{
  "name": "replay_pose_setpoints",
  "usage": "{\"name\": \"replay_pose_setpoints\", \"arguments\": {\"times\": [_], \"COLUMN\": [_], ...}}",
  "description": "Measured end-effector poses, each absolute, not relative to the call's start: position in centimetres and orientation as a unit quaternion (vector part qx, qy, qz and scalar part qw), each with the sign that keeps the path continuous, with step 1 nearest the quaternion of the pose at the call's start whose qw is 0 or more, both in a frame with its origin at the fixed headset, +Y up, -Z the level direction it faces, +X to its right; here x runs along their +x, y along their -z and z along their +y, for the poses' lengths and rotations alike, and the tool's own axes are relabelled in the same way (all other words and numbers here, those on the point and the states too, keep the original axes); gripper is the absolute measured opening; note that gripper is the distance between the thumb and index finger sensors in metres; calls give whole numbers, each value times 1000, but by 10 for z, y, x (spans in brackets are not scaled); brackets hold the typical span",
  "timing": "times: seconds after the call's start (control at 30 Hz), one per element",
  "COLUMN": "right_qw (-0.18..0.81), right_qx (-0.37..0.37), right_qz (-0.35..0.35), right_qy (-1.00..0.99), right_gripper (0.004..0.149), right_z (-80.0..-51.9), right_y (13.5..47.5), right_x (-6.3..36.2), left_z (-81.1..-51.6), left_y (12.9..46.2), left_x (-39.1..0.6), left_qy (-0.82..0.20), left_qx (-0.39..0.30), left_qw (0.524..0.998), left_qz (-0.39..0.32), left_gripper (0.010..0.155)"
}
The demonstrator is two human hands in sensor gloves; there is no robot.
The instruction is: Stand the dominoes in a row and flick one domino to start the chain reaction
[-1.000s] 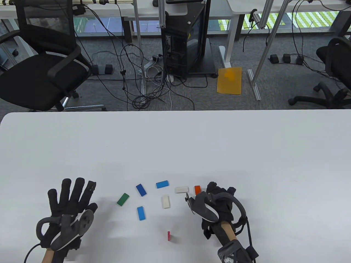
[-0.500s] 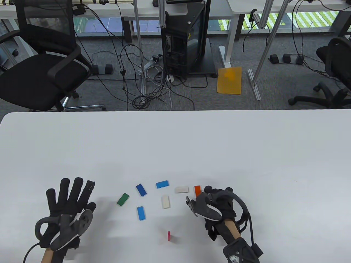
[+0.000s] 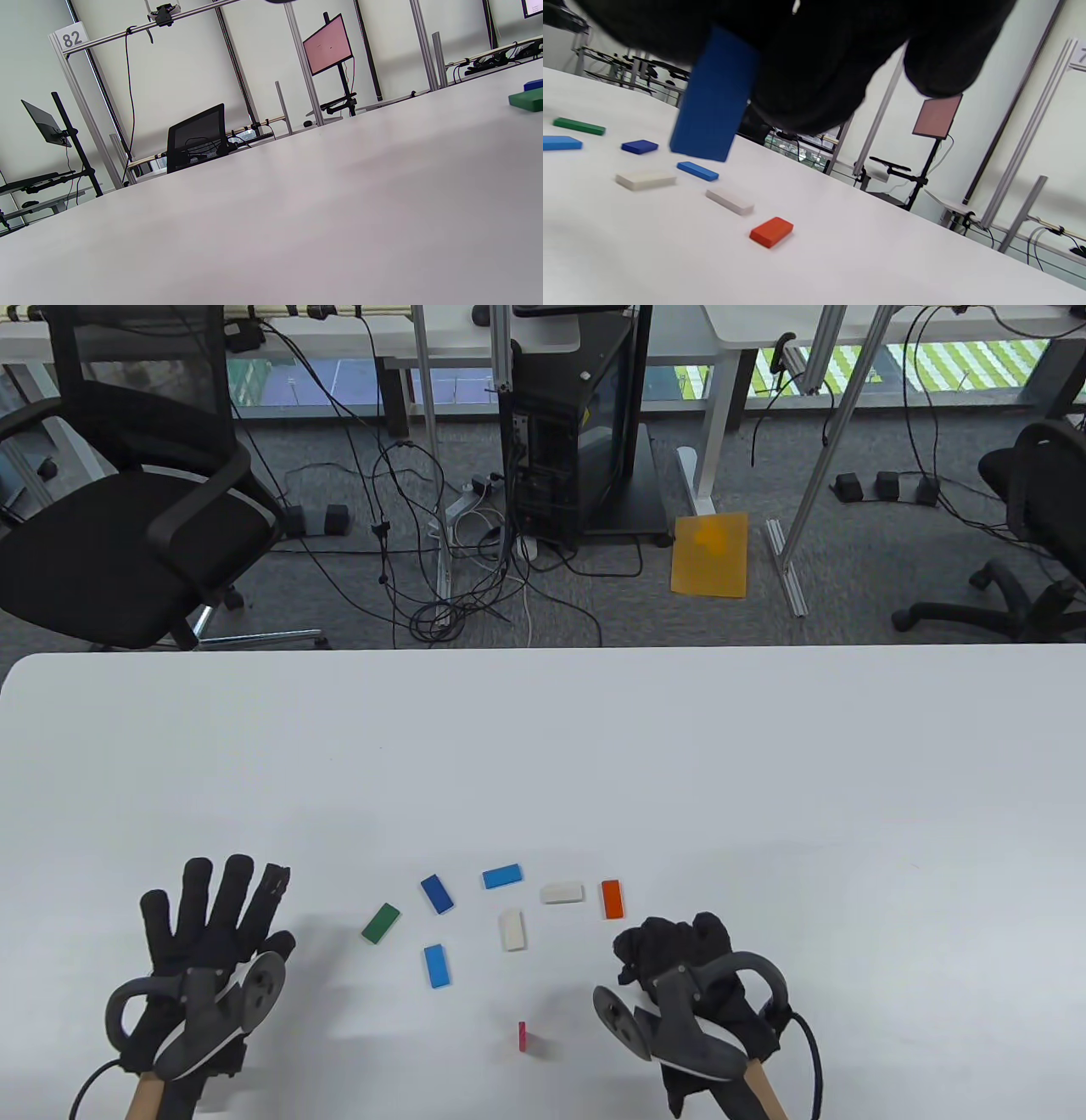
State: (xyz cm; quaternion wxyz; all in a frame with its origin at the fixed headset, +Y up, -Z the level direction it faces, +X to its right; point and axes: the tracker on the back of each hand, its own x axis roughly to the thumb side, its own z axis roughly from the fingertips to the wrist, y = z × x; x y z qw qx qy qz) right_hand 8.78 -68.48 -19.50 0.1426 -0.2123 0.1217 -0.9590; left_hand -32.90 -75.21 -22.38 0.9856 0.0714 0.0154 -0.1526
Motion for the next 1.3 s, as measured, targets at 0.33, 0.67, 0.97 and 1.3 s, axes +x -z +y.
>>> {"name": "replay_pose_setpoints", "arguments": {"times": [0.33,0.67,0.97,1.3], "right_qw": [182,157,180,187], "right_qx": [-295,-326,-338,-342], "right_qz": [119,105,101,93], "right_qy": [930,926,918,916], "right_gripper": [63,78,78,79], "right_z": [-716,-731,-744,-747], "right_y": [174,169,168,168], "right_x": [57,39,28,25], "left_z": [-751,-752,-753,-752], "left_y": [224,224,224,224], "left_x": [-329,-327,-326,-325], "left_qy": [153,158,159,160], "left_qx": [67,67,67,70], "left_qw": [986,985,985,985], "left_qz": [17,10,9,7], "left_gripper": [70,70,71,71]}}
